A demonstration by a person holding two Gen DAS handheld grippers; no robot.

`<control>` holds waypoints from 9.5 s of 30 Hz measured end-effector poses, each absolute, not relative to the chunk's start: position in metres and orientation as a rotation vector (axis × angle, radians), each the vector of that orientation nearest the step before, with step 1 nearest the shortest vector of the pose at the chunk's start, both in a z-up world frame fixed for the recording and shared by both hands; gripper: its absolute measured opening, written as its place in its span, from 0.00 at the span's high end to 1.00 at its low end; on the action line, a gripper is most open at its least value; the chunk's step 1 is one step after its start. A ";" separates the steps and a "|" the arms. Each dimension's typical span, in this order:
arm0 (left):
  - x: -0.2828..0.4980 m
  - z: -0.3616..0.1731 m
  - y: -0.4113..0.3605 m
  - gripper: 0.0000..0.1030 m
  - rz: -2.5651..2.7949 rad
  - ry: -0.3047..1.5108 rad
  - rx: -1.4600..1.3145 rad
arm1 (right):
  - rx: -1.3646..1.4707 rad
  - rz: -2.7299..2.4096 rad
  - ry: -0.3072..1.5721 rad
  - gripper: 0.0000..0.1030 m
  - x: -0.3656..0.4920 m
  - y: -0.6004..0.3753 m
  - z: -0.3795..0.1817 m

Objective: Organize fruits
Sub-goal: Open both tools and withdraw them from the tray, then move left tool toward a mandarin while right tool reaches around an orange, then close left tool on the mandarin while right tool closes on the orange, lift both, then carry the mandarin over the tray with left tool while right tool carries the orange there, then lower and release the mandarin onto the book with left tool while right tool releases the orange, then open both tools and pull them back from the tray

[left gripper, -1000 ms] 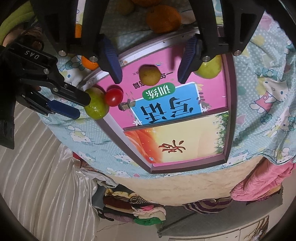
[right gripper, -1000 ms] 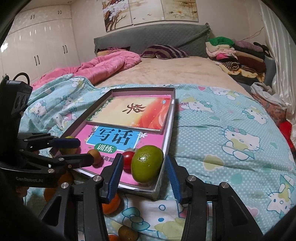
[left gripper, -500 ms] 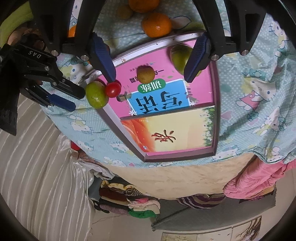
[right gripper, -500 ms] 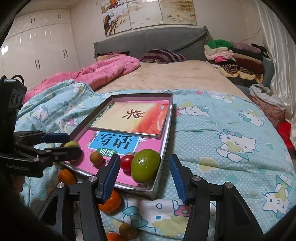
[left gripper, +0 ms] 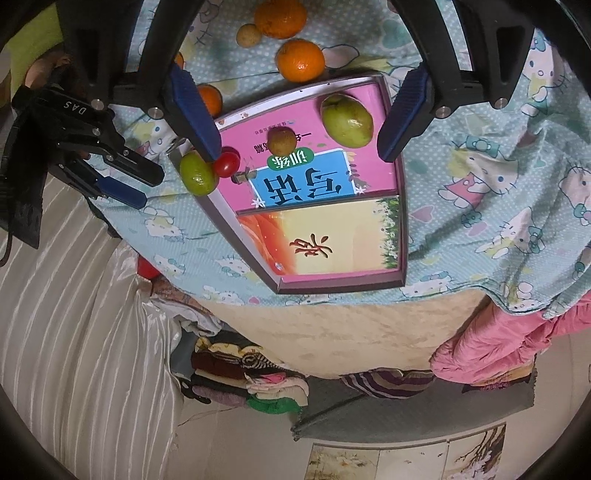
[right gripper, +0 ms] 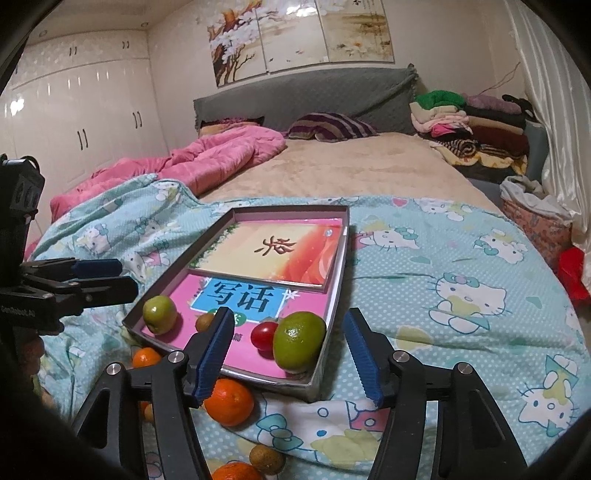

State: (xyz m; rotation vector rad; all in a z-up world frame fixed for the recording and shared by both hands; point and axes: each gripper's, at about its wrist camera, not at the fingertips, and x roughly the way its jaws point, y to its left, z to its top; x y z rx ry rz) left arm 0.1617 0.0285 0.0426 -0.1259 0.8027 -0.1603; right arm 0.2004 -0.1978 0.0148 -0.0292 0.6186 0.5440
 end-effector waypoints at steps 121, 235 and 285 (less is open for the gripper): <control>0.097 -0.044 0.011 0.58 -0.289 0.949 -0.069 | -0.106 0.677 0.806 0.63 0.174 -0.158 -0.045; 0.196 -0.025 0.012 0.59 -0.274 0.942 -0.075 | -0.251 0.689 0.727 0.59 0.205 -0.143 -0.024; 0.169 0.016 0.009 0.32 -0.250 0.864 -0.073 | -0.160 0.641 0.645 0.40 0.188 -0.171 -0.002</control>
